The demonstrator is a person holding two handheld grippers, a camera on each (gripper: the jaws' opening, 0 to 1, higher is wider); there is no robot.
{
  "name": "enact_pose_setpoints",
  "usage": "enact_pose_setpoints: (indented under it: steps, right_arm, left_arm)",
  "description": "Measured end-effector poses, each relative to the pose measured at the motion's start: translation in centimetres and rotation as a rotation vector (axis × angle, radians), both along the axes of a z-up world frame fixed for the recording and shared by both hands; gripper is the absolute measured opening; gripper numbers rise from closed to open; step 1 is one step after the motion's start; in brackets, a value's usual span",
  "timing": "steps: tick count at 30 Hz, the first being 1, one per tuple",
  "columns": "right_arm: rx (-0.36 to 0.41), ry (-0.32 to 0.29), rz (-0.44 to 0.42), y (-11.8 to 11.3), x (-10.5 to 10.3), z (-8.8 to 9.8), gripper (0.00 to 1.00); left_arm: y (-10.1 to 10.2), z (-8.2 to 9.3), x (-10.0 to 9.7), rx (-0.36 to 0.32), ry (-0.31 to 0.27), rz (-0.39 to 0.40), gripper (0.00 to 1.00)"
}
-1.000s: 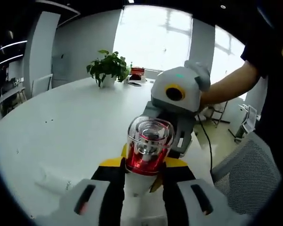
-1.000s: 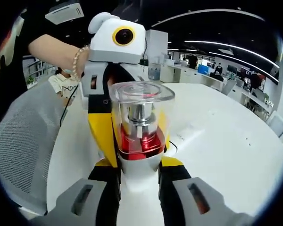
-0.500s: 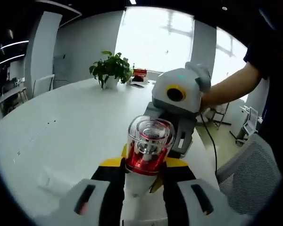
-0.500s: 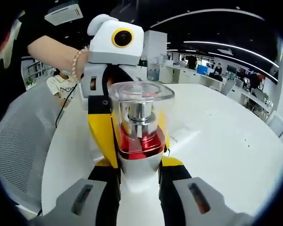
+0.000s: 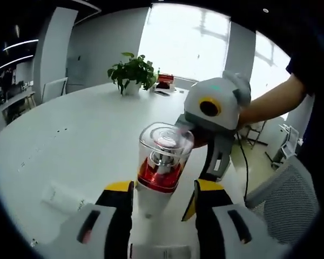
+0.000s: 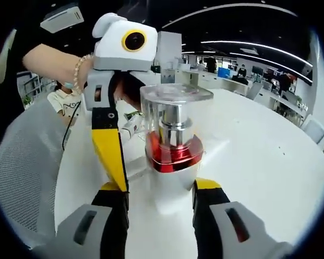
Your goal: Arrange the skincare products in the storage area until every visible bottle or jar stands upright without overlapping.
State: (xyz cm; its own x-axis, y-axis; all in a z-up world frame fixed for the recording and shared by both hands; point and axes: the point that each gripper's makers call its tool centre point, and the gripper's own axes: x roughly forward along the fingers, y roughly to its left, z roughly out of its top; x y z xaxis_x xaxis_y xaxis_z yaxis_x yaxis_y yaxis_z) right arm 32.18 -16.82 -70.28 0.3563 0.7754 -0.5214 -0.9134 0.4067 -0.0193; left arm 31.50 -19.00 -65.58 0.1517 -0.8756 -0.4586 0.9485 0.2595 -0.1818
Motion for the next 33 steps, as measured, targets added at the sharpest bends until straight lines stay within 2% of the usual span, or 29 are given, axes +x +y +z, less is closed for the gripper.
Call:
enact_pose_setpoints:
  steps: [3,8,18,26,28,33]
  right_arm:
    - [0.014,0.003,-0.025,0.1,-0.4,0.4,0.52]
    - [0.031,0.005,-0.062,0.2,-0.9,0.9,0.57]
    - [0.043,0.000,-0.115,0.4,-2.2,1.7,0.68]
    - [0.059,0.014,-0.173,0.0,-2.8,2.2,0.72]
    - [0.067,0.011,-0.183,-0.1,-3.1,2.3,0.74]
    - [0.081,0.012,-0.207,0.1,-4.2,2.8,0.79]
  left_arm:
    - [0.5,-0.1,0.3,-0.002,0.002,0.022,0.47]
    - [1.3,-0.1,-0.2,0.004,0.005,0.052,0.54]
    - [3.3,0.5,-1.7,-0.012,0.066,0.148,0.64]
    - [5.3,0.9,-2.1,-0.037,0.083,0.220,0.72]
    - [5.6,1.0,-2.7,-0.039,0.086,0.236,0.73]
    - [7.0,1.3,-3.2,-0.042,0.079,0.291,0.80]
